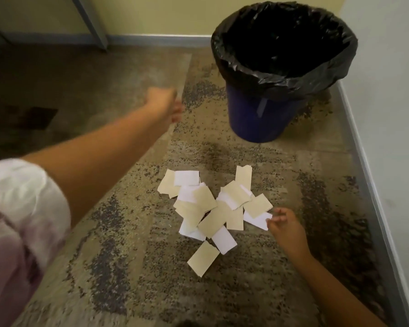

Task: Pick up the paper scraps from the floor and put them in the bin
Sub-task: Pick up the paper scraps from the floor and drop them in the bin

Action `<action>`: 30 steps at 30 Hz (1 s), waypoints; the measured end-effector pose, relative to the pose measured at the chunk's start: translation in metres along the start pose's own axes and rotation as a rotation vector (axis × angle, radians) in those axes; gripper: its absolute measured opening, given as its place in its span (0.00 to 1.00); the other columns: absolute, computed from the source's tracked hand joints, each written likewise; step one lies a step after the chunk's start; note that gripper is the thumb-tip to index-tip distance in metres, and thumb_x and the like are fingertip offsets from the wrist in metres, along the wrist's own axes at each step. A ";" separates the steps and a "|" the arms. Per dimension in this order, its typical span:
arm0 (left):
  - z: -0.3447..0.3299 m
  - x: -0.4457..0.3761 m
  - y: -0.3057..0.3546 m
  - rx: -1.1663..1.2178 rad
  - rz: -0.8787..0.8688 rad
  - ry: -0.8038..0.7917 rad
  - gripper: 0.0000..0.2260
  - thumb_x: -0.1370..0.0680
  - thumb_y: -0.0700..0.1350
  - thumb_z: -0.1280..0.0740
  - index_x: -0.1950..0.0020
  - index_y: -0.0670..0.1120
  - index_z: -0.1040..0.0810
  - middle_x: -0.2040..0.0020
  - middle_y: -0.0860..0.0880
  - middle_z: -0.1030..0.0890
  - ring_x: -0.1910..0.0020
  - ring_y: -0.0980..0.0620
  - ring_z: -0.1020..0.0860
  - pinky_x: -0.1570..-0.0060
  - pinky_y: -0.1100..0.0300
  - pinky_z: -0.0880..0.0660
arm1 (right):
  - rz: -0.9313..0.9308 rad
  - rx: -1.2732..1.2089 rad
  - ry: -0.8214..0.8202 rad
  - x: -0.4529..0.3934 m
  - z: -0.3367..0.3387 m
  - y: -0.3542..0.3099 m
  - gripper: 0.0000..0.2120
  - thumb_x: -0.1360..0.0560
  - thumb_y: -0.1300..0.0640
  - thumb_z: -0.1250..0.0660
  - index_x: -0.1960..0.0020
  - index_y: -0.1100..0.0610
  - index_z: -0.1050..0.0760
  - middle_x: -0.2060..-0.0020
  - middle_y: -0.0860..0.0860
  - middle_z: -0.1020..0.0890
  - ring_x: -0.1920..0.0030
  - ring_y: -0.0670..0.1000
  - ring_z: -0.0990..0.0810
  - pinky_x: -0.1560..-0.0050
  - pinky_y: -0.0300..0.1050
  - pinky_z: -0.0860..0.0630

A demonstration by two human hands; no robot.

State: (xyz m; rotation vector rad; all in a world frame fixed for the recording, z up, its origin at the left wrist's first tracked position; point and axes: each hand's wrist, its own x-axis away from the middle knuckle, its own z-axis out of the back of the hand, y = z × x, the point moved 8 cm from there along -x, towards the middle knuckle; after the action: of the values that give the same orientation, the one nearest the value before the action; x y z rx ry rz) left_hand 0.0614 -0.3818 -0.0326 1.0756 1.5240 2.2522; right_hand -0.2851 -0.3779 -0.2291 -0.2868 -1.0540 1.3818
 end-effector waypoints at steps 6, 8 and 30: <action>0.034 0.001 -0.186 -0.087 0.396 0.045 0.12 0.22 0.43 0.36 0.43 0.37 0.29 0.47 0.41 0.24 0.59 0.48 0.25 0.62 0.55 0.27 | 0.085 0.556 0.006 -0.034 -0.028 -0.003 0.32 0.30 0.48 0.29 0.30 0.55 0.37 0.35 0.58 0.30 0.35 0.59 0.33 0.38 0.51 0.32; 0.041 0.009 -0.237 -0.027 0.523 0.103 0.21 0.24 0.48 0.32 0.37 0.36 0.29 0.55 0.42 0.22 0.65 0.48 0.26 0.69 0.56 0.29 | 0.117 0.662 0.081 -0.043 -0.028 -0.013 0.33 0.28 0.45 0.32 0.29 0.56 0.39 0.34 0.59 0.31 0.34 0.59 0.34 0.37 0.52 0.33; -0.001 -0.015 -0.269 -0.394 0.239 0.074 0.15 0.25 0.43 0.31 0.41 0.40 0.27 0.42 0.43 0.22 0.43 0.41 0.23 0.52 0.55 0.26 | 0.292 0.827 0.034 -0.049 -0.080 -0.065 0.26 0.29 0.50 0.29 0.34 0.46 0.35 0.38 0.49 0.25 0.36 0.53 0.28 0.35 0.55 0.41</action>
State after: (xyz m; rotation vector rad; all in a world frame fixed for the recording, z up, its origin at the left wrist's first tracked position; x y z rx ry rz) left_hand 0.0141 -0.2729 -0.2742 1.1081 0.9497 2.6289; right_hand -0.1759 -0.4052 -0.2476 0.1560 -0.3492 1.9426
